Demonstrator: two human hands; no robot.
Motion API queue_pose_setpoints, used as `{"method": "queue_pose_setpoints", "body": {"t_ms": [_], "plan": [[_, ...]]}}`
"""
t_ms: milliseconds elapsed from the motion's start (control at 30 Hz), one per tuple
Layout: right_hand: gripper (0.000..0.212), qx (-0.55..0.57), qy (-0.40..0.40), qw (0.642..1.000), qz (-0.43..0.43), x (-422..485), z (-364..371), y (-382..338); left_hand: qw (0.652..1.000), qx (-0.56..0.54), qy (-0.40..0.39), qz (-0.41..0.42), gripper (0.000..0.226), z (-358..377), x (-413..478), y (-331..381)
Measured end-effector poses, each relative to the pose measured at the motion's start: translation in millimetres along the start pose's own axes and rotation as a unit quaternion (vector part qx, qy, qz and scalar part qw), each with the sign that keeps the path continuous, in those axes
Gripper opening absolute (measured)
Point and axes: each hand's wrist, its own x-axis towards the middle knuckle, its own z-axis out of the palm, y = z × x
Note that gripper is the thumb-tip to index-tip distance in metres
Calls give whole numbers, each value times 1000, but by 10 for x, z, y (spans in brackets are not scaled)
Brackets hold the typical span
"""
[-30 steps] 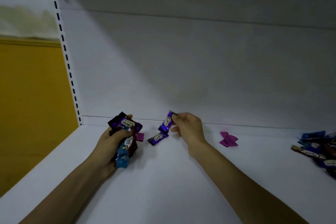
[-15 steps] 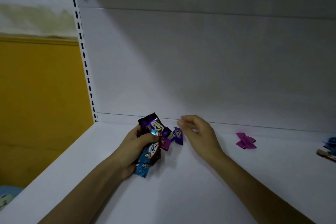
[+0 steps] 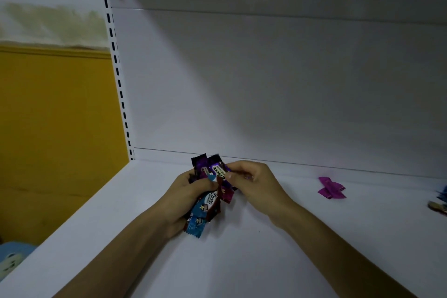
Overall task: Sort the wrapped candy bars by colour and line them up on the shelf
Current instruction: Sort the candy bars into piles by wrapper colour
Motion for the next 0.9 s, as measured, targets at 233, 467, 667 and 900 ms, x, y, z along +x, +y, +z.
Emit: {"method": "queue_pose_setpoints", "body": {"t_ms": [233,467,667,900], "plan": [[8,79,114,990,15,9,-50,38,999,-32,-15,4,26,6,9,17],[6,47,99,994,4,-6,6,-3,1000,-16,-17,9,23,-1,-23,15],[14,4,258,966,9,136,-143,169,998,-61,11,8,29,-19,26,3],[22,-396,115,907,-83,187,-119,443,998,-68,5,12,29,-23,19,-4]]}}
